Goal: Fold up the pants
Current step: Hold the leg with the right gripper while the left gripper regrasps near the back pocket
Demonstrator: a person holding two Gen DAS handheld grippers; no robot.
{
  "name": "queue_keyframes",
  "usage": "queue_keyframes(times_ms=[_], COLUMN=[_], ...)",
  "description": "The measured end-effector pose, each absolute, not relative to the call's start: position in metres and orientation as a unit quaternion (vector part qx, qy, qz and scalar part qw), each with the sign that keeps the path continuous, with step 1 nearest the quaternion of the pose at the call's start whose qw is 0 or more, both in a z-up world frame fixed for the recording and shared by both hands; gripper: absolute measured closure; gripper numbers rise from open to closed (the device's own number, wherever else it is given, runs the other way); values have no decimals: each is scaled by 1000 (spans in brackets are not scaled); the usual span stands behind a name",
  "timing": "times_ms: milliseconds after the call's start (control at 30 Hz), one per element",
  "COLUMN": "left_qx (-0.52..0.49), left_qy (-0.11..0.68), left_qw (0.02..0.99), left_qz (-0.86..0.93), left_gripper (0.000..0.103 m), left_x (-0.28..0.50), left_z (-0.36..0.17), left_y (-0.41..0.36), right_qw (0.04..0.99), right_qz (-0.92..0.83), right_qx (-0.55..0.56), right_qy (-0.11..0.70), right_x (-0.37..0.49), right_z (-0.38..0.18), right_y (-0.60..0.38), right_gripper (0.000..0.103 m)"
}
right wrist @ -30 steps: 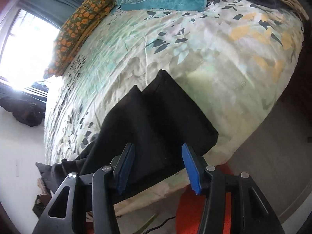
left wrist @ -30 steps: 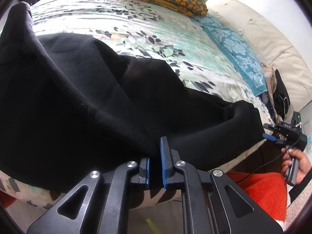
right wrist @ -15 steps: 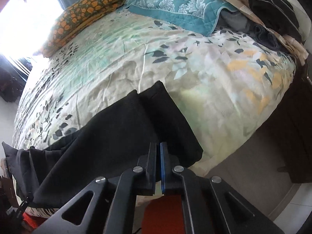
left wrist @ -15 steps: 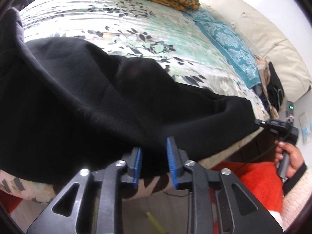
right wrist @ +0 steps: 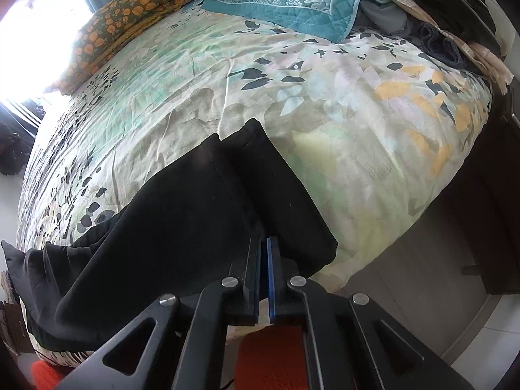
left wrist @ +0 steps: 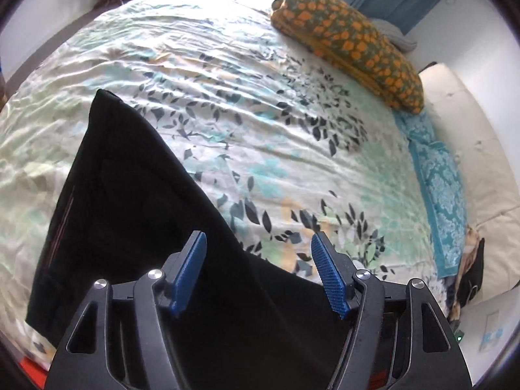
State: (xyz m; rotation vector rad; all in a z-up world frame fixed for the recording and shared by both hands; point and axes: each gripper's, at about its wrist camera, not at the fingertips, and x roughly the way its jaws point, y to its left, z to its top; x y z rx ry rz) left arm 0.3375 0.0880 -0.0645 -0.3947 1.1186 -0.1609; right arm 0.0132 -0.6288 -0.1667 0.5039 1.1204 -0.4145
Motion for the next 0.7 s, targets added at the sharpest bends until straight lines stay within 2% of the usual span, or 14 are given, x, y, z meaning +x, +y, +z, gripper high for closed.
queue_keyframes(times_ms=[200, 233, 267, 400, 533, 600, 700], left_qx=[-81, -82, -107, -193, -237, -239, -245], left_qy=[608, 605, 601, 567, 480, 457, 457], left_qw=[790, 792, 792, 801, 845, 857, 855], left_qz=[-2, 14, 12, 12, -4, 6, 29], left_gripper=[37, 57, 95, 96, 96, 96, 95], left_x=[367, 367, 368, 340, 253, 203, 149], left_z=[-121, -128, -134, -125, -90, -96, -133], left_y=[68, 73, 84, 113, 139, 146, 150], right_qw=[797, 797, 797, 801, 818, 827, 825], right_qz=[-196, -197, -198, -199, -200, -203, -212], right_qx=[225, 224, 221, 212, 212, 199, 188], right_qy=[525, 526, 527, 524, 495, 485, 488], right_x=[15, 15, 15, 15, 12, 14, 22], right_z=[-166, -166, -166, -163, -145, -135, -134], right_y=[-627, -627, -627, -624, -626, -627, -634], right_gripper=[100, 100, 100, 100, 100, 100, 100])
